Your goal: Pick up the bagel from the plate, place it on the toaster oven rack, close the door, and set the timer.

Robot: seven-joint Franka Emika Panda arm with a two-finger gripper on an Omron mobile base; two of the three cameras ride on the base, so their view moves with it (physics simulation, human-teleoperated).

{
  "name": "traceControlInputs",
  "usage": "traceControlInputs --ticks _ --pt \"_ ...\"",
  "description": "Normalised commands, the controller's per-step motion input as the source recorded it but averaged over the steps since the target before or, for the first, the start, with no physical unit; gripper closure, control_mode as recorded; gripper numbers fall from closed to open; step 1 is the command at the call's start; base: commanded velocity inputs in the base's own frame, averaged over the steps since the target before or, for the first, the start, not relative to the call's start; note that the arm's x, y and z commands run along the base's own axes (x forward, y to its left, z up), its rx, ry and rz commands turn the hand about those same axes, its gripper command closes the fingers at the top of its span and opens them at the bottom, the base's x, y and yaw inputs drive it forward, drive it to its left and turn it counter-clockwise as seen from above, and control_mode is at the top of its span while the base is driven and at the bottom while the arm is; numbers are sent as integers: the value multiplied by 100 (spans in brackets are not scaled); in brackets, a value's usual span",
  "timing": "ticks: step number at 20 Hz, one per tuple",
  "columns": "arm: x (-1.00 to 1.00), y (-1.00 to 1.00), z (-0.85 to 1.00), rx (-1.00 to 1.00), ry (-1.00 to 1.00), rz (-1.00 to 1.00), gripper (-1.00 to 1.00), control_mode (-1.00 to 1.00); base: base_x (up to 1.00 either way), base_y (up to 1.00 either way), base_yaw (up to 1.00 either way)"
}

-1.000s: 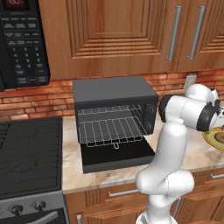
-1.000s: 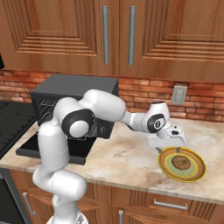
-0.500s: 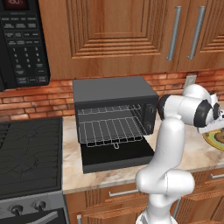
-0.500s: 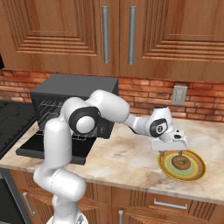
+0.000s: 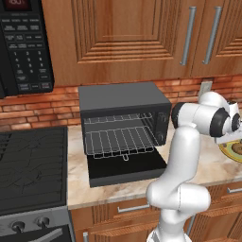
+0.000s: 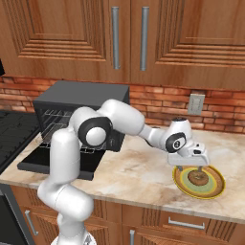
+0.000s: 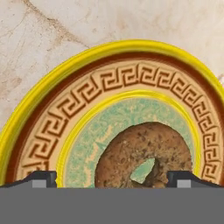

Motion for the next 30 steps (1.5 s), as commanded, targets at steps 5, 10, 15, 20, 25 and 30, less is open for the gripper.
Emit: traceControlInputs --ticks 5,10,15,20,25,30 --pt "0 0 -9 0 -5 -4 -100 -100 0 0 0" --pt "0 -3 -17 0 0 -5 -100 -100 0 0 0" --pt "0 -5 -15 0 0 -5 -100 -100 0 0 0" --pt "-1 -16 -13 -1 0 -5 -100 -100 0 0 0" --pt "-11 -21 -19 0 0 -6 -100 -100 0 0 0" --pt "-18 -5 -40 0 0 -7 100 -100 0 0 0"
